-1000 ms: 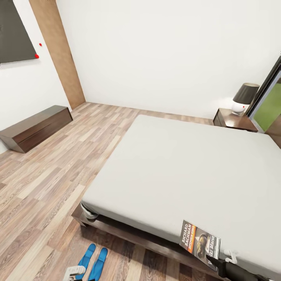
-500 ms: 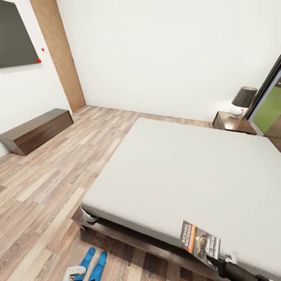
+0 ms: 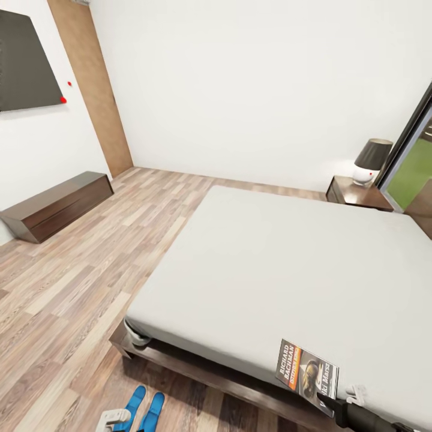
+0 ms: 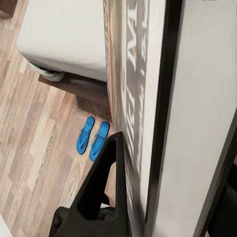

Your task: In the bedroom, move the book from the bed onto either nightstand, and place the two sandals side by side next to the bed.

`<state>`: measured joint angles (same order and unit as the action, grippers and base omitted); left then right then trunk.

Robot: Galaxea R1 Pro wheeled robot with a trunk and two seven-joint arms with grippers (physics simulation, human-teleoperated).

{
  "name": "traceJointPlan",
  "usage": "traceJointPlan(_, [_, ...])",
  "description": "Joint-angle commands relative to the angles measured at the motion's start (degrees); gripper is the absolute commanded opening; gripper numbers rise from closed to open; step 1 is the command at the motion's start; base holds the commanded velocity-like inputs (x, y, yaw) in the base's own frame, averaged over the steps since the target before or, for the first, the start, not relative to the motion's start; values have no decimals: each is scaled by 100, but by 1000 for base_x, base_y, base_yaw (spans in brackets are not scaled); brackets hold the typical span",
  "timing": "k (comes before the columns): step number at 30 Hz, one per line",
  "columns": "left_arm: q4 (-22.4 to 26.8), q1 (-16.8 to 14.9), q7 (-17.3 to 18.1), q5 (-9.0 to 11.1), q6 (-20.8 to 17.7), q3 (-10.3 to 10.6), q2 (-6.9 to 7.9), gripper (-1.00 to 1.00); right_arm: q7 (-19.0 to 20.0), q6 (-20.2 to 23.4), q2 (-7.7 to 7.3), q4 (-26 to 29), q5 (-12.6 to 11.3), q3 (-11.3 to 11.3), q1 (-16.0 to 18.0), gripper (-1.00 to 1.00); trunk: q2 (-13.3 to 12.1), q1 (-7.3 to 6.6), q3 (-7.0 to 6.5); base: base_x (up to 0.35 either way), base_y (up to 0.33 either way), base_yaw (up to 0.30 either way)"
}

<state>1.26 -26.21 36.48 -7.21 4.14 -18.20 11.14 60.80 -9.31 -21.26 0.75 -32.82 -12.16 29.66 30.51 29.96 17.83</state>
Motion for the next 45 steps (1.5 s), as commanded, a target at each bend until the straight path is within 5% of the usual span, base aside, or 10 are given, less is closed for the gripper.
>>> traceJointPlan(1, [-6, -4, 9, -61, 43, -34, 2, 100, 10, -36, -1, -5, -32, -50, 5, -100, 8, 2, -1, 0, 0, 0])
traceJointPlan(45, [-12, -3, 0, -52, 43, -25, -15, 100, 10, -42, -1, -8, -32, -50, 4, -100, 8, 2, -408, 0, 0, 0])
